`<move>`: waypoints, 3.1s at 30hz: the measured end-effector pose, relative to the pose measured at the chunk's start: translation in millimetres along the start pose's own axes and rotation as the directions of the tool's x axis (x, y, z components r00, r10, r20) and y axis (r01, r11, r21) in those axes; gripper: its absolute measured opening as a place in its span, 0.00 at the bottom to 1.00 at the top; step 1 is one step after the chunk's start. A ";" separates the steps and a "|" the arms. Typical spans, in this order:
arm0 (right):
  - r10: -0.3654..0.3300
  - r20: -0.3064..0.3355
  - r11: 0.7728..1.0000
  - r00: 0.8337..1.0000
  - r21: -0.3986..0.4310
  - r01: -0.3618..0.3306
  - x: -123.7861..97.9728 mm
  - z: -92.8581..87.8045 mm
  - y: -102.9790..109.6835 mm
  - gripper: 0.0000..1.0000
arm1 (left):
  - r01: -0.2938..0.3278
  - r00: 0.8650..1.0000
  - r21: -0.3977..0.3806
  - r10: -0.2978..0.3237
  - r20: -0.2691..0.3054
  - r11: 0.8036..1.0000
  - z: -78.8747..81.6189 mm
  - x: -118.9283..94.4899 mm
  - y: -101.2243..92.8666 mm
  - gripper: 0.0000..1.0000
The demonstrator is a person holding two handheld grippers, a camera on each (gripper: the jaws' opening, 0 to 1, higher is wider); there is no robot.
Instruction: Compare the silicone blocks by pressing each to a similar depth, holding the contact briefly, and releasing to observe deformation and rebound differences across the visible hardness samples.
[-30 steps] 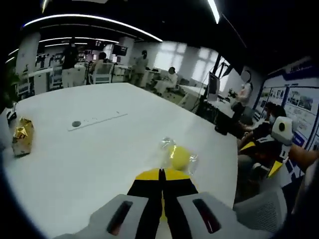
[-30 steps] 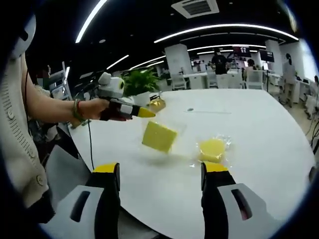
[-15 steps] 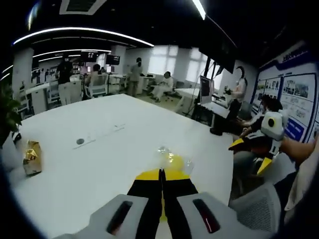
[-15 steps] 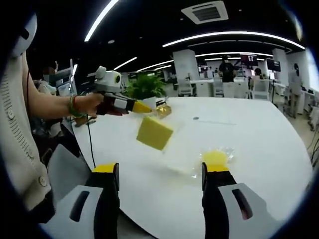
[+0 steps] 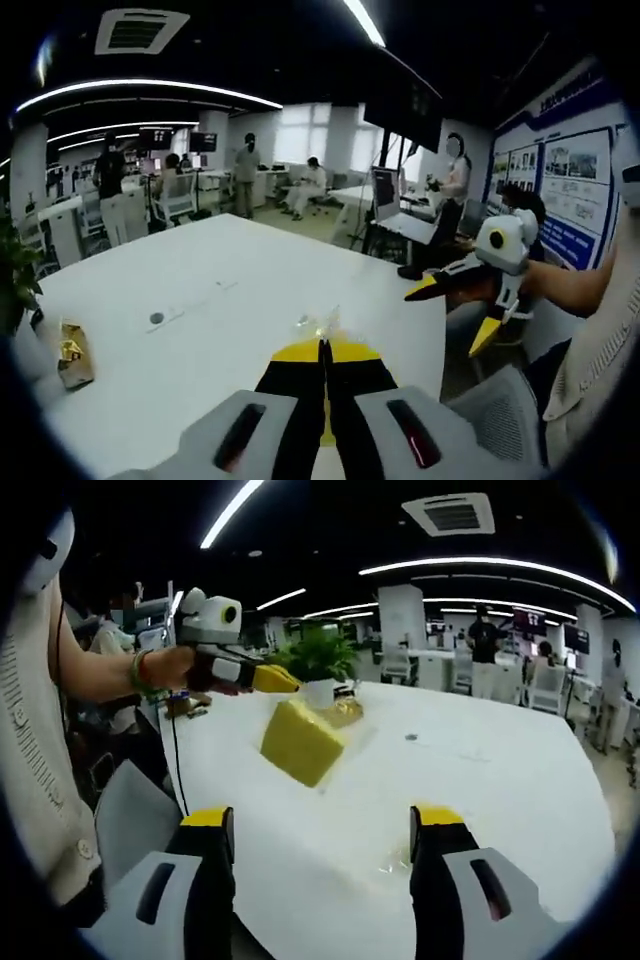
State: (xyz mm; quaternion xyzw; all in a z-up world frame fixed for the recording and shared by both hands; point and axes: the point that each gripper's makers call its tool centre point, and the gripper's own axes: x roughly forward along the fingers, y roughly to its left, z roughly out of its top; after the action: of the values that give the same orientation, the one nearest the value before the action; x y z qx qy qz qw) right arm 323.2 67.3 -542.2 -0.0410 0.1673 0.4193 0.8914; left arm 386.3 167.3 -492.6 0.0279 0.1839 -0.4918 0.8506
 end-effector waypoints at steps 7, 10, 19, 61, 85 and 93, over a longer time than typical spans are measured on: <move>0.044 -0.012 0.999 0.999 -0.027 -0.044 19.4 8.9 -3.7 0.69 | 0.052 0.999 0.035 -0.052 0.003 0.998 9.3 -9.5 -20.9 0.00; 0.069 -0.012 0.998 0.998 0.001 -0.069 31.3 5.8 -2.9 0.69 | 0.072 0.997 0.054 -0.073 0.007 0.996 13.4 -13.0 -29.1 0.00; 0.173 0.026 0.979 0.985 0.108 -0.175 70.3 -4.7 11.9 0.68 | 0.115 0.993 0.086 -0.116 0.009 0.990 17.0 -18.2 -42.8 0.00; 0.305 0.239 0.920 0.922 0.177 -0.351 77.7 22.2 47.8 0.16 | 0.153 0.985 0.108 -0.160 0.062 0.982 18.2 -26.1 -43.7 0.00; 0.300 0.208 0.936 0.931 0.125 -0.330 80.3 13.4 48.4 0.08 | 0.142 0.989 0.100 -0.145 0.026 0.985 8.8 -22.2 -38.7 0.00; 0.293 0.207 0.937 0.934 0.133 -0.323 81.7 12.9 46.0 0.09 | 0.138 0.990 0.099 -0.140 0.024 0.986 8.4 -20.2 -37.1 0.00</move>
State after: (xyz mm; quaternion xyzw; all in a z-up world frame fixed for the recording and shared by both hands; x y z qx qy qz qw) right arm 340.0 159.7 -554.3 0.0987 0.1229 0.5408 0.8263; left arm 348.2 163.0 -472.9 0.0486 0.1484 -0.5586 0.8146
